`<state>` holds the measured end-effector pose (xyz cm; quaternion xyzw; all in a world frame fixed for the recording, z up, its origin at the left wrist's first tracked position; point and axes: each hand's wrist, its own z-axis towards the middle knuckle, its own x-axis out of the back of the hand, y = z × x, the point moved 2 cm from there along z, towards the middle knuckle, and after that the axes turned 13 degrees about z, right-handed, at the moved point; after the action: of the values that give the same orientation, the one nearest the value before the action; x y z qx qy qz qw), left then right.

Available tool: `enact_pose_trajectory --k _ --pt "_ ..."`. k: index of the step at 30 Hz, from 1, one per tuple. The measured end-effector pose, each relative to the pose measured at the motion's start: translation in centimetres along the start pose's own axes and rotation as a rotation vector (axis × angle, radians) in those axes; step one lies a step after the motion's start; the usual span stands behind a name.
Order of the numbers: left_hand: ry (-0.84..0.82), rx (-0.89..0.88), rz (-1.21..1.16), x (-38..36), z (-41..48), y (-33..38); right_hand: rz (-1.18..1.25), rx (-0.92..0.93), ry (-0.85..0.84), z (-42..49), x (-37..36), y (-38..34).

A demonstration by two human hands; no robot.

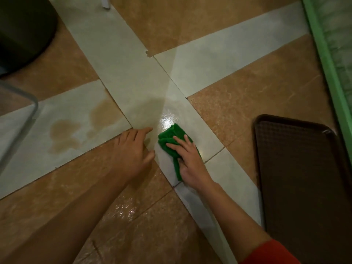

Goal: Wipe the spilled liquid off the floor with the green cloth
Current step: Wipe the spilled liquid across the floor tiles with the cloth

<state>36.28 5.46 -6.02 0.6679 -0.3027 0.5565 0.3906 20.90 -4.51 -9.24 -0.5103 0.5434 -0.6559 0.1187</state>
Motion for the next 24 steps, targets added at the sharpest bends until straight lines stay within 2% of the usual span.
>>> enact_pose_trajectory --k 7,13,15,20,22,24 --pt "0.029 -0.024 0.005 0.4 2.1 0.8 -0.125 -0.092 0.117 6.1 3.1 0.8" --pt "0.002 0.005 0.038 0.9 3.1 0.3 -0.183 -0.262 0.150 11.3 3.5 -0.1" --pt "-0.018 0.043 0.026 0.9 2.9 -0.1 -0.208 -0.214 0.081 12.0 2.2 -1.4" --pt "0.009 0.086 0.054 1.3 1.8 -1.7 -0.252 0.187 -0.253 9.9 -2.1 -3.6" --pt "0.014 0.094 0.055 1.5 1.3 -2.4 -0.284 0.182 -0.290 10.8 -1.0 -3.4" --pt "0.023 0.098 0.030 1.7 0.7 -3.0 -0.311 0.069 -0.221 12.9 0.0 -3.2"
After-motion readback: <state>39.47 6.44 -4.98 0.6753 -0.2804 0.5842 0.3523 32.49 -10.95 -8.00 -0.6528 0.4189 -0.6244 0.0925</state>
